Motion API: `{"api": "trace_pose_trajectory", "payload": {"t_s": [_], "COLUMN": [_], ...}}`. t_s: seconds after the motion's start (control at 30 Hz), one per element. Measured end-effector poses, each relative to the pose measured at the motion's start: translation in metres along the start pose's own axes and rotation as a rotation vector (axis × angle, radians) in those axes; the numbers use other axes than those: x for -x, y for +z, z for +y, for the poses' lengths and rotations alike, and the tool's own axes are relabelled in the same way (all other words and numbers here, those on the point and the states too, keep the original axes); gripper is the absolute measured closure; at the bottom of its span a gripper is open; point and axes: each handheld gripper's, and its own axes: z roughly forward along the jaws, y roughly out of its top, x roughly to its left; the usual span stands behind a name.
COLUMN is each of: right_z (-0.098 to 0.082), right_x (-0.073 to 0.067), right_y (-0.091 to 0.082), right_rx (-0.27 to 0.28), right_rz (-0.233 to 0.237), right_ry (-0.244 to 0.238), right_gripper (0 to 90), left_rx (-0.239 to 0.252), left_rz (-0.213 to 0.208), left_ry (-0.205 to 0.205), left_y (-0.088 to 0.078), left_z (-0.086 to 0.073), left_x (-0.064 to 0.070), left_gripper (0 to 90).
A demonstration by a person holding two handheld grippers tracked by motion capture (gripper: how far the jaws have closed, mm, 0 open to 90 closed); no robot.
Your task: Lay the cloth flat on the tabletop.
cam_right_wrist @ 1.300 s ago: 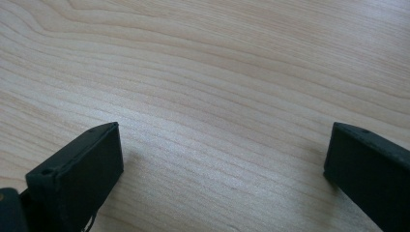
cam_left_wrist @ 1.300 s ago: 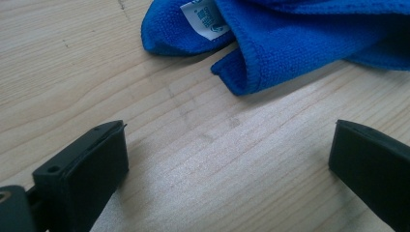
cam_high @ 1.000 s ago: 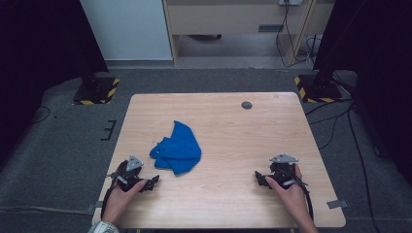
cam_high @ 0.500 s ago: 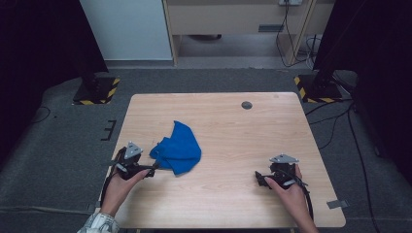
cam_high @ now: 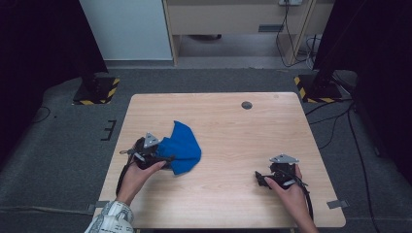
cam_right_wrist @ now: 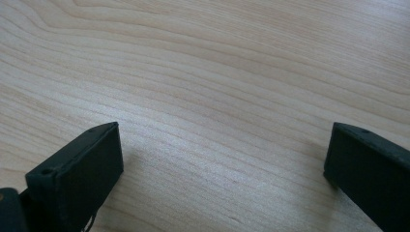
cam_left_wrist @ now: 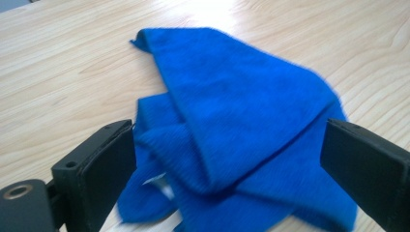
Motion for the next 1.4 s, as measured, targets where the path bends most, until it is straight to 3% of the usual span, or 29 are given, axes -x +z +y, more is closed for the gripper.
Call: {"api": "trace_pose_trajectory", "payload": {"t_s": [0.2,0.5,0.7,0.77,0.83,0.93,1.17,1.33,1.4], "right_z": [0.000,0.000,0.000,0.000,0.000,0.000,0.000,-0.001,-0.001], "right_x": [0.000,0.000,0.000,0.000,0.000,0.000,-0.001,-0.001,-0.001], "right_y": [0.000,0.000,0.000,0.000,0.000,0.000,-0.001,-0.001,-0.001], "right_rx": [0.001,0.001,0.001,0.000,0.001,0.000,-0.002,-0.001,-0.001], "right_rz": [0.000,0.001,0.001,0.000,0.000,0.002,0.002,0.001,0.001], "right_ry": [-0.002,-0.002,-0.002,0.001,-0.001,0.004,0.005,0.002,0.002], "right_gripper": [0.4,0.4,0.4,0.4,0.4,0.5,0.5,0.6,0.5], "left_rx": [-0.032,-0.079,-0.110,-0.114,-0.110,-0.112,-0.082,-0.081,-0.071], "left_rz": [0.012,0.028,0.033,0.023,0.019,0.031,0.039,0.049,0.044], "left_ry": [0.015,-0.053,-0.057,-0.048,-0.054,-0.067,-0.055,-0.043,-0.056], "left_y": [0.020,0.047,0.058,0.060,0.060,0.057,0.055,0.055,0.054], "left_z": [0.006,0.000,-0.007,-0.011,-0.013,-0.013,-0.013,-0.012,-0.011], "left_x": [0.008,0.001,0.001,0.001,0.000,0.000,0.010,0.012,0.011], "left_gripper": [5.3,4.9,6.4,13.1,15.7,26.5,64.2,72.6,73.9]}}
